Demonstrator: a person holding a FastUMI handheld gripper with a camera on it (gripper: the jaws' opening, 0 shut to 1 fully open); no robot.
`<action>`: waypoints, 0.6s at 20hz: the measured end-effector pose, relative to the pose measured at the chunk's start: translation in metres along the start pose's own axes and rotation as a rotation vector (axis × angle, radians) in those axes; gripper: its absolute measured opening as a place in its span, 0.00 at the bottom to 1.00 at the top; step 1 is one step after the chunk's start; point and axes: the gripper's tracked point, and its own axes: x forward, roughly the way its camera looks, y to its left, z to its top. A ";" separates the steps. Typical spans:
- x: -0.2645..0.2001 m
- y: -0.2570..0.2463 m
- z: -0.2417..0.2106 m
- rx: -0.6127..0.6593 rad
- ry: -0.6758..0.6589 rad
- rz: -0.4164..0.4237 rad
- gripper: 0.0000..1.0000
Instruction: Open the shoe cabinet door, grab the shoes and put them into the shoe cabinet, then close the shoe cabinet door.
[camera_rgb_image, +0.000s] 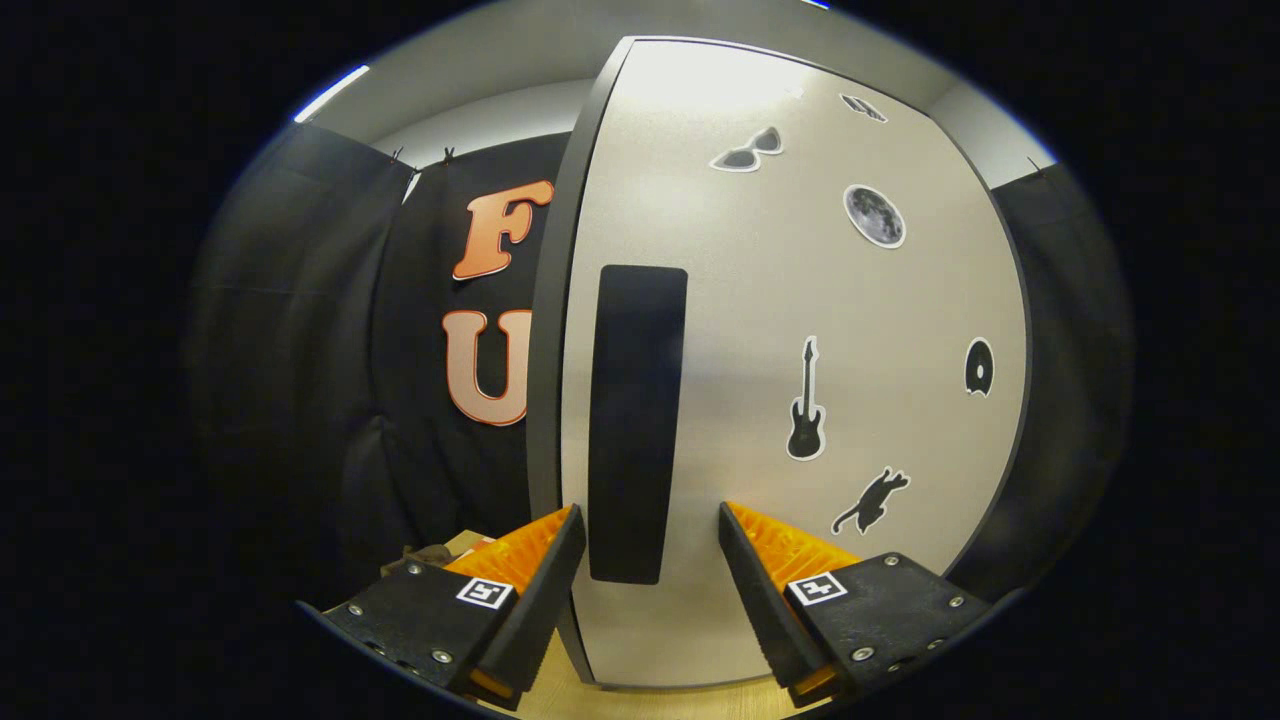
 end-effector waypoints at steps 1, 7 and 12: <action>-0.005 -0.002 0.001 0.002 0.004 -0.006 0.87; -0.063 -0.014 0.024 0.034 -0.036 -0.016 0.89; -0.135 -0.033 0.036 -0.008 -0.049 -0.051 0.91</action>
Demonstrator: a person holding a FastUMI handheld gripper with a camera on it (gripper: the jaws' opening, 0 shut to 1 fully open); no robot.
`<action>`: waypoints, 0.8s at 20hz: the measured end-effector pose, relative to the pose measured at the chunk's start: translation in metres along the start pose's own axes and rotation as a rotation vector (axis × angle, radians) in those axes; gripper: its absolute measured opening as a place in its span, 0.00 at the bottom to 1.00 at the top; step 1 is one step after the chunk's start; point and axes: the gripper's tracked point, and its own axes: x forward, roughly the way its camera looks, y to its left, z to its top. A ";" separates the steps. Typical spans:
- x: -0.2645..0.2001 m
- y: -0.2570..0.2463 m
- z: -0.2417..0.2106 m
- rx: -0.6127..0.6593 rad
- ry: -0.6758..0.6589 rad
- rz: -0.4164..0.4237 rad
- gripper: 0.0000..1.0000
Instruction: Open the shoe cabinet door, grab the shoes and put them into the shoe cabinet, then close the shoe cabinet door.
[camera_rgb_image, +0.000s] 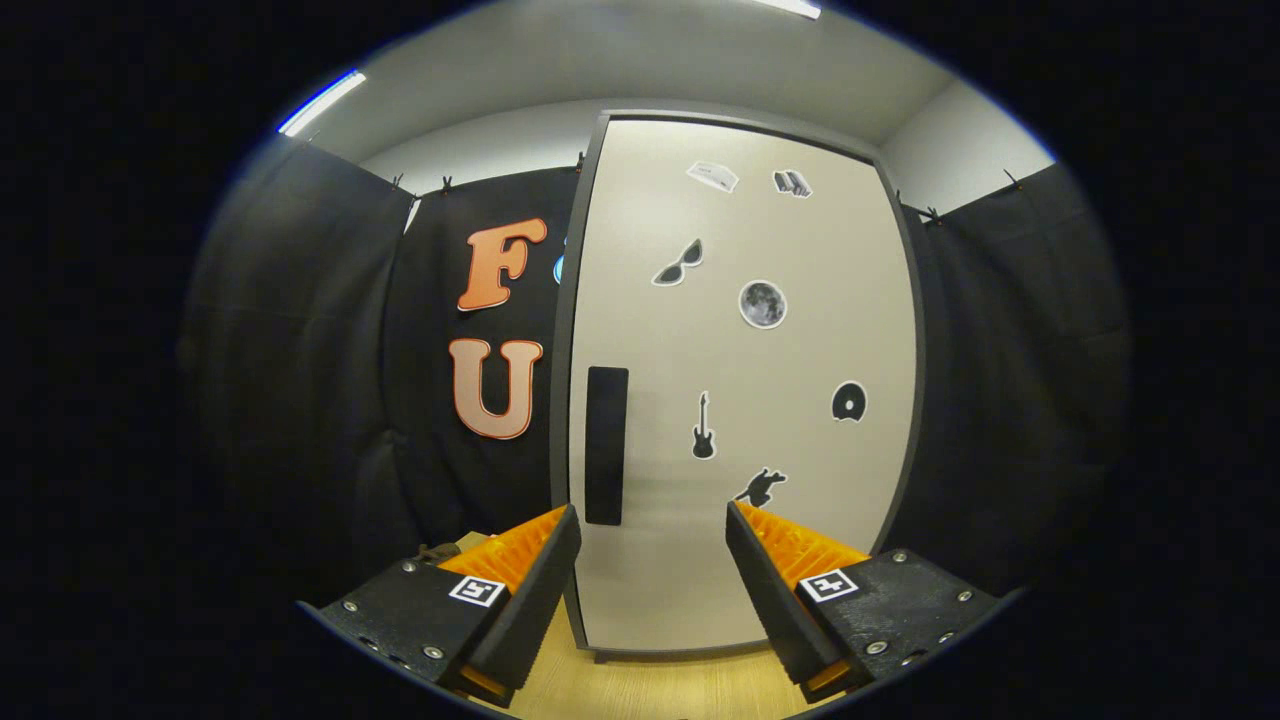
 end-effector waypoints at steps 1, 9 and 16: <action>-0.014 -0.003 0.001 0.000 0.000 -0.002 0.92; -0.096 -0.024 -0.005 -0.011 0.025 -0.034 0.92; -0.154 -0.038 -0.007 0.006 0.043 -0.053 0.92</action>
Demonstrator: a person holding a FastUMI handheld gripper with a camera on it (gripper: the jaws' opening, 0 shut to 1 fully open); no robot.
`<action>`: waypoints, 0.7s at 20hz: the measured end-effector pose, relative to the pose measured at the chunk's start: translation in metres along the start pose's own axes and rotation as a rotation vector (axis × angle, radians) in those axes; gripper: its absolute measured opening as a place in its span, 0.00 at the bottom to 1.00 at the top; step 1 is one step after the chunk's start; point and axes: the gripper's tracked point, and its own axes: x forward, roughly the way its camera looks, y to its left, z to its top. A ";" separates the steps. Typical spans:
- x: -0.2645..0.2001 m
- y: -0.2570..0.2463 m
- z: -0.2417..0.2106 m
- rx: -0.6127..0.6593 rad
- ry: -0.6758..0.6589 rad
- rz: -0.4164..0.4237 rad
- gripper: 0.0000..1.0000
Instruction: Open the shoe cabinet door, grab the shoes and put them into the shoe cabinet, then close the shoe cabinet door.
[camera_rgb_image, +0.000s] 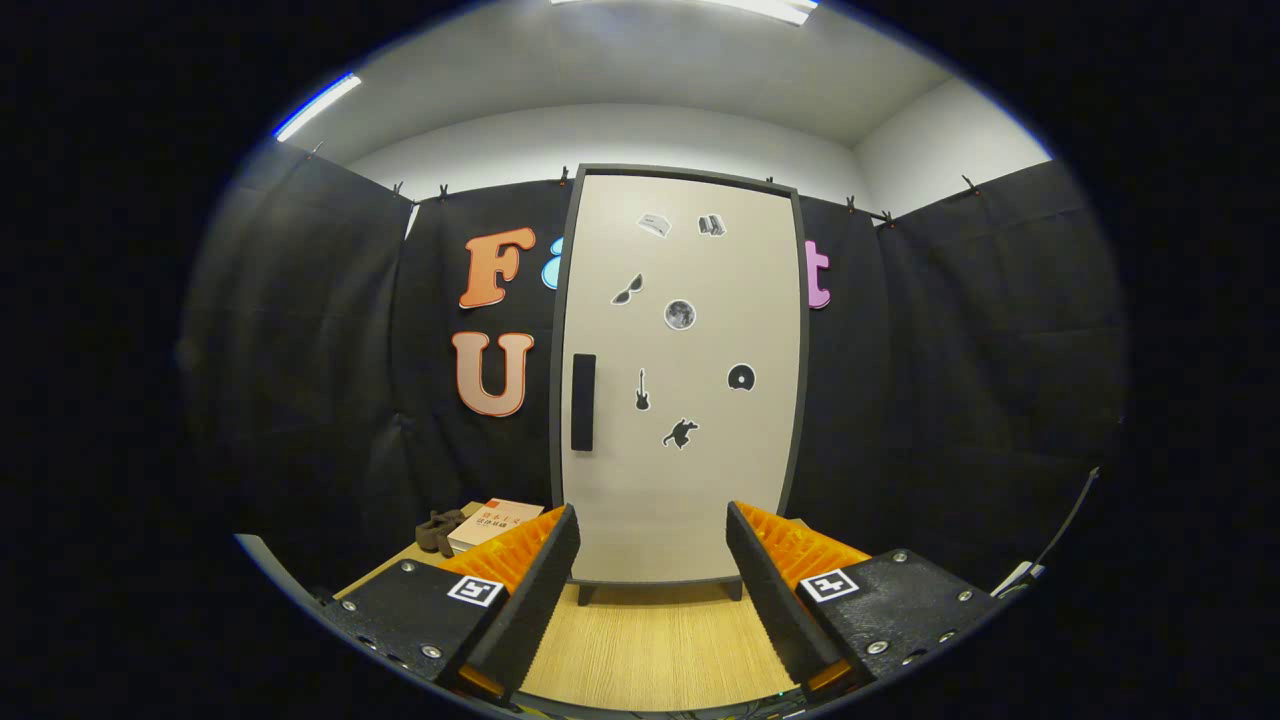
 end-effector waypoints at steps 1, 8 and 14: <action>-0.006 -0.001 0.001 0.004 -0.004 0.001 0.92; -0.029 -0.015 0.003 0.029 -0.015 -0.022 0.92; -0.029 -0.022 0.005 0.040 -0.019 -0.032 0.93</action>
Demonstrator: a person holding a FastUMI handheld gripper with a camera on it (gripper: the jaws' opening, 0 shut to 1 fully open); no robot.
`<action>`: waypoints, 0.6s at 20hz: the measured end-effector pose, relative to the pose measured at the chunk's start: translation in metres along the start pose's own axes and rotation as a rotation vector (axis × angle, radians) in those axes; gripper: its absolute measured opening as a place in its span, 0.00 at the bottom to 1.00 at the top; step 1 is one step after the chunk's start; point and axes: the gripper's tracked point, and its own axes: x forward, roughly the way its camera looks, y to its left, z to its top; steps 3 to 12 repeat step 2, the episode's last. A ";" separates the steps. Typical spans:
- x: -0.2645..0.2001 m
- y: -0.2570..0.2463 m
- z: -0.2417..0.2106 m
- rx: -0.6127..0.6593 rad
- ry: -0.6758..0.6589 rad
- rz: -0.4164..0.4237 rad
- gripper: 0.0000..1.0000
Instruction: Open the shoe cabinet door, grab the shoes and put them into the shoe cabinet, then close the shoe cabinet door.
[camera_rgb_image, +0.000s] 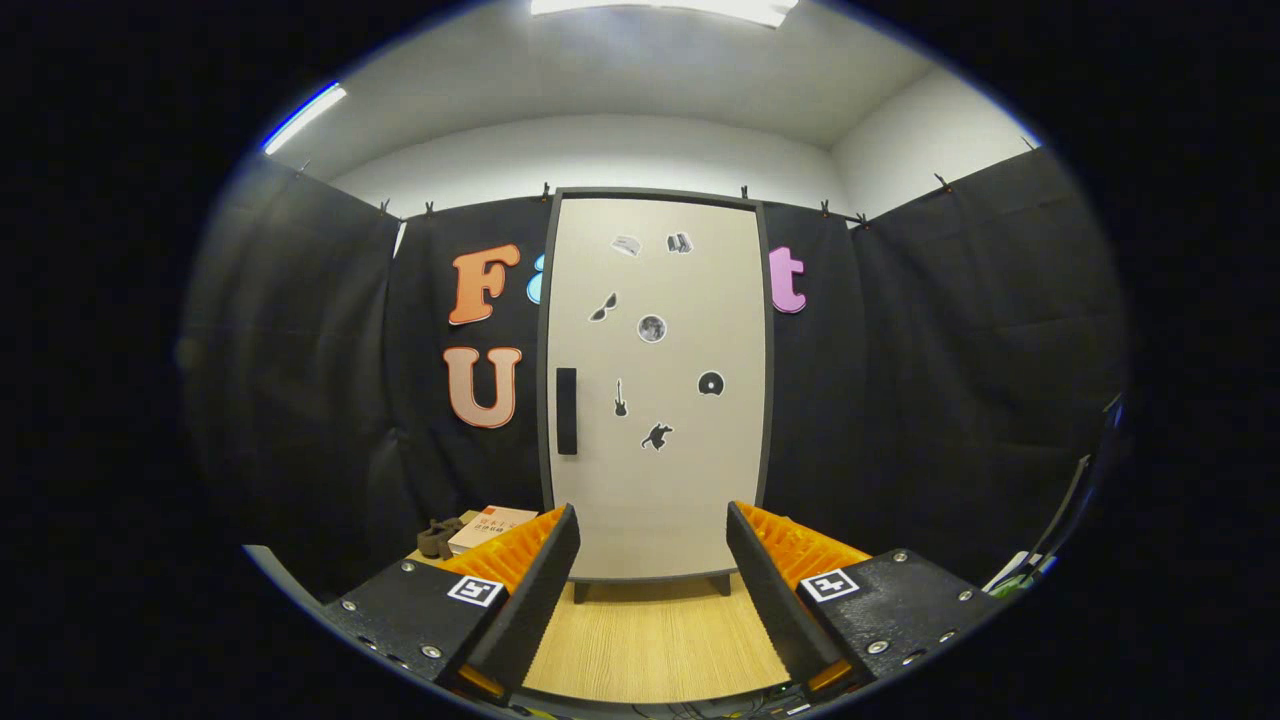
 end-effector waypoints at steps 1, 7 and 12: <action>0.000 -0.001 -0.001 0.000 0.005 -0.002 0.93; 0.001 -0.001 -0.001 0.002 0.008 -0.003 0.93; 0.001 -0.001 -0.001 0.002 0.008 -0.003 0.93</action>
